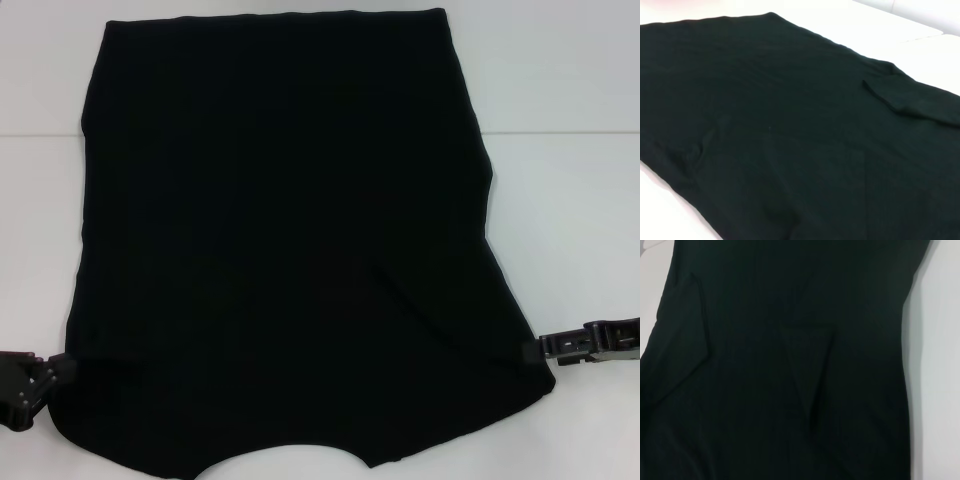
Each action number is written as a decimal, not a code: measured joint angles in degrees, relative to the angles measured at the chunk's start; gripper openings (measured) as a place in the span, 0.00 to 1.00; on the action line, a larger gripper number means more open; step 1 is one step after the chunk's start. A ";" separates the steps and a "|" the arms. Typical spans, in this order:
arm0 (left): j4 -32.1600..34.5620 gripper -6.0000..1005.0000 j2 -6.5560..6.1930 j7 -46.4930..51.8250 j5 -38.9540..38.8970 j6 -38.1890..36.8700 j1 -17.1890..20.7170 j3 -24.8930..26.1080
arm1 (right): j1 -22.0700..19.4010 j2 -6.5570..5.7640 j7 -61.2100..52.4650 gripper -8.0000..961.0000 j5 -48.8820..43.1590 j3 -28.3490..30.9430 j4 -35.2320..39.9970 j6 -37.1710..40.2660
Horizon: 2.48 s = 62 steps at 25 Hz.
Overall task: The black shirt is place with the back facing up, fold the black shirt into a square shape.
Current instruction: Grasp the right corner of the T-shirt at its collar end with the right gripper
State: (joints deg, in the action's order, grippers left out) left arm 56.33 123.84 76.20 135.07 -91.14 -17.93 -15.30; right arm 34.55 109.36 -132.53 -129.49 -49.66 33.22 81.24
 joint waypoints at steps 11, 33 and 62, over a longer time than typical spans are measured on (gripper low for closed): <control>0.00 0.03 -0.07 -0.02 -0.11 0.01 0.00 0.00 | 0.16 0.38 -0.36 0.85 0.00 -0.61 0.00 0.60; 0.00 0.03 -0.18 -0.26 -0.68 0.15 0.00 0.00 | 1.45 1.64 -0.59 0.84 -2.14 -0.69 0.00 1.28; -0.09 0.03 -0.26 -0.61 -1.39 0.89 0.00 0.01 | 2.84 2.42 -4.13 0.36 -3.75 -0.70 0.70 2.59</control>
State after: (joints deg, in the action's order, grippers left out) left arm 56.25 123.57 75.59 133.68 -90.26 -17.93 -15.29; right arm 37.39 111.78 -136.66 -133.24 -50.36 33.93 83.83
